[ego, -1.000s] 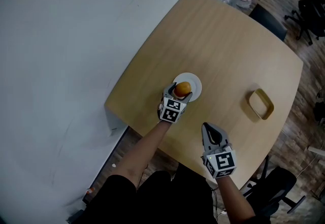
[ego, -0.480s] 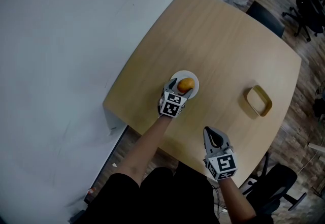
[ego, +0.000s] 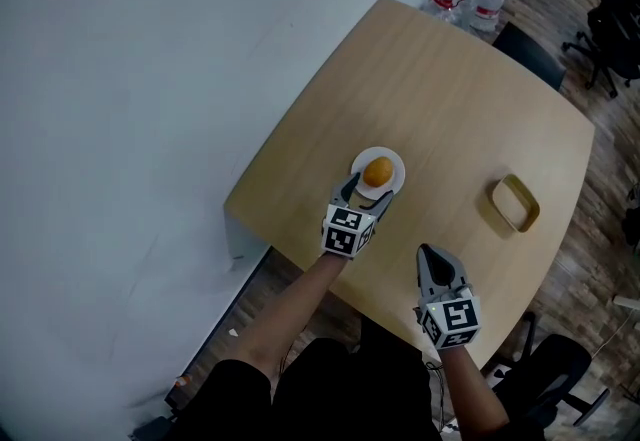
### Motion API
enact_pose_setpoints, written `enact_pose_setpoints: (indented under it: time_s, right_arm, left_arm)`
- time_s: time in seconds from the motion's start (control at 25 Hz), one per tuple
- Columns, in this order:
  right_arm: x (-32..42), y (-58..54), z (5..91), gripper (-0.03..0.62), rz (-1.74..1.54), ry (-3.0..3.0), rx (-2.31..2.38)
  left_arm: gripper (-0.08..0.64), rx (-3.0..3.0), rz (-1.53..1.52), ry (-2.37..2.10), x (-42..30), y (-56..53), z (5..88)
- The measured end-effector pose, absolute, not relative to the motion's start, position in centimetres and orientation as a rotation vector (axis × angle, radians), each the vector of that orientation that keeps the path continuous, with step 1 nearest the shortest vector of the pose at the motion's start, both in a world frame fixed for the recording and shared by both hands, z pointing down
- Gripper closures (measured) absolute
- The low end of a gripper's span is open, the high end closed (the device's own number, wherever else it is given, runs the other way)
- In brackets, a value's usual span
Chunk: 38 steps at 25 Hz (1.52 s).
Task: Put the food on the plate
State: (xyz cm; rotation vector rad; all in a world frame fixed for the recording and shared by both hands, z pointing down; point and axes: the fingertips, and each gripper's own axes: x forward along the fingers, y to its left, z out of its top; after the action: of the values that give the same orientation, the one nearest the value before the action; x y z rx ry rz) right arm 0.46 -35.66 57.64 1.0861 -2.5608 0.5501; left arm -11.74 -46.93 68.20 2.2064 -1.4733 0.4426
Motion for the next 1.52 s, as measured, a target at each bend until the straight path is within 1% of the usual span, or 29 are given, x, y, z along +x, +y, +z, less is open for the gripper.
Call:
enact_pose_setpoints:
  time_s: [0.32, 0.64, 0.84, 0.88, 0.92, 0.96, 1.0, 1.08, 1.2, 1.24, 1.52]
  right_arm:
    - [1.9, -32.3, 55.0, 0.532, 0.514, -2.590, 1.137]
    - [3.9, -27.2, 51.4, 0.532, 0.437, -2.617, 1.204]
    - [4.7, -21.7, 48.9, 0.532, 0.417, -2.648, 1.203]
    - [4.6, -20.2, 48.5, 0.532, 0.416, -2.657, 1.193]
    - [4.4, -18.7, 48.2, 0.532, 0.413, -2.666, 1.182]
    - [4.1, -17.2, 48.0, 0.532, 0.404, -2.675, 1.170]
    - [3.9, -15.7, 47.8, 0.532, 0.389, -2.684, 1.159]
    - [3.6, -12.8, 47.2, 0.532, 0.356, -2.696, 1.145]
    - [3.5, -9.1, 46.4, 0.532, 0.320, -2.710, 1.134]
    - [3.5, -8.1, 46.2, 0.532, 0.307, -2.714, 1.122]
    - [4.0, -3.2, 45.4, 0.532, 0.213, -2.742, 1.057]
  left_arm:
    - [0.227, 2.236, 0.250, -1.535, -11.1, -38.5, 61.2]
    - [0.227, 2.226, 0.025, -1.663, -11.2, -26.7, 53.3]
    - [0.231, 2.230, -0.070, -1.711, -10.0, -18.2, 49.4]
    - [0.242, 2.236, -0.077, -1.716, -9.7, -16.5, 48.9]
    - [0.294, 2.236, -0.081, -1.730, -9.6, -15.0, 48.5]
    - [0.383, 2.232, -0.092, -1.749, -9.6, -13.4, 48.0]
    - [0.447, 2.227, -0.113, -1.767, -9.7, -11.9, 47.6]
    - [0.467, 2.217, -0.152, -1.794, -9.5, -9.0, 46.6]
    - [0.523, 2.196, -0.170, -1.845, -9.5, -5.3, 45.7]
    - [0.530, 2.190, -0.176, -1.862, -9.4, -4.1, 45.5]
    - [0.535, 2.111, -0.191, -1.947, -9.6, 1.4, 46.3]
